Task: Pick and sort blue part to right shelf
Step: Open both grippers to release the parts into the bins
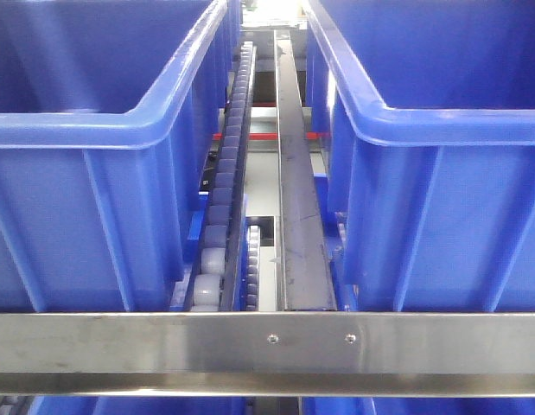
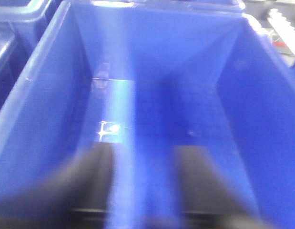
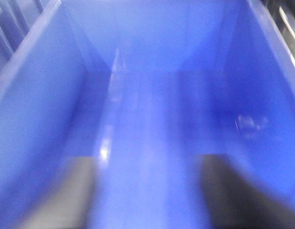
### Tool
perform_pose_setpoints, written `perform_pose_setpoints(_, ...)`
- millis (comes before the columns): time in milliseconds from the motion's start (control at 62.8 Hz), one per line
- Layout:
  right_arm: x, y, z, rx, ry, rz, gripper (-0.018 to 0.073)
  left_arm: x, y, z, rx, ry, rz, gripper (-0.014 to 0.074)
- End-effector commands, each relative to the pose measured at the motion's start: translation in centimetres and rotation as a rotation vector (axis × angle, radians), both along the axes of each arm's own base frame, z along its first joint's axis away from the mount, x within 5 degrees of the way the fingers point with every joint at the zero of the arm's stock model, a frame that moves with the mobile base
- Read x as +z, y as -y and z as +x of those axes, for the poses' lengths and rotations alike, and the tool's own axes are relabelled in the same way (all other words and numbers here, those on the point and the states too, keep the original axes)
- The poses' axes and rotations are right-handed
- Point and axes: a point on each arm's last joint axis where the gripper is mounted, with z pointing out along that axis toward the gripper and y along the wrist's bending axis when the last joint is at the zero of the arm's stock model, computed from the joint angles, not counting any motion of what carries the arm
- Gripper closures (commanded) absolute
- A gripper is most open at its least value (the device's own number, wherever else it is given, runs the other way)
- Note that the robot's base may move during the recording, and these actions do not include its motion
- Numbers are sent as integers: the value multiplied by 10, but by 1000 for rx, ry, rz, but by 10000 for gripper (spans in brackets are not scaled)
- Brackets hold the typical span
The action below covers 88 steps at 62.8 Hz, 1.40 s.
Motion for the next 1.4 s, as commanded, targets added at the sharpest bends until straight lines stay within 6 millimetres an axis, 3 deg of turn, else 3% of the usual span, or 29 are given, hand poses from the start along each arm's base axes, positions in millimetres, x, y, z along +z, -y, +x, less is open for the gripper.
perform_pose_setpoints(0, 26, 1, -5, -5, 162, 5, 519, 27, -2, -9, 14, 150, -14, 460)
perform_pose_setpoints(80, 27, 1, -6, -5, 171, 5, 481, 30, -3, -14, 13, 169, -11, 461)
perform_pose_setpoints(398, 30, 3, -33, 2, 162, -23, 514, 39, -5, -39, 9, 245, 15, 461)
perform_pose_setpoints(875, -2, 8, -108, -1, 319, -13, 514, -3, -10, -116, -2, 328, 10, 470)
perform_pose_setpoints(1082, -13, 8, -110, 0, 296, -14, 514, -21, -11, -124, -1, 325, 11, 470)
perform_pose_setpoints(1385, -13, 8, -110, 0, 295, -13, 514, -21, -11, -124, 1, 332, 10, 470)
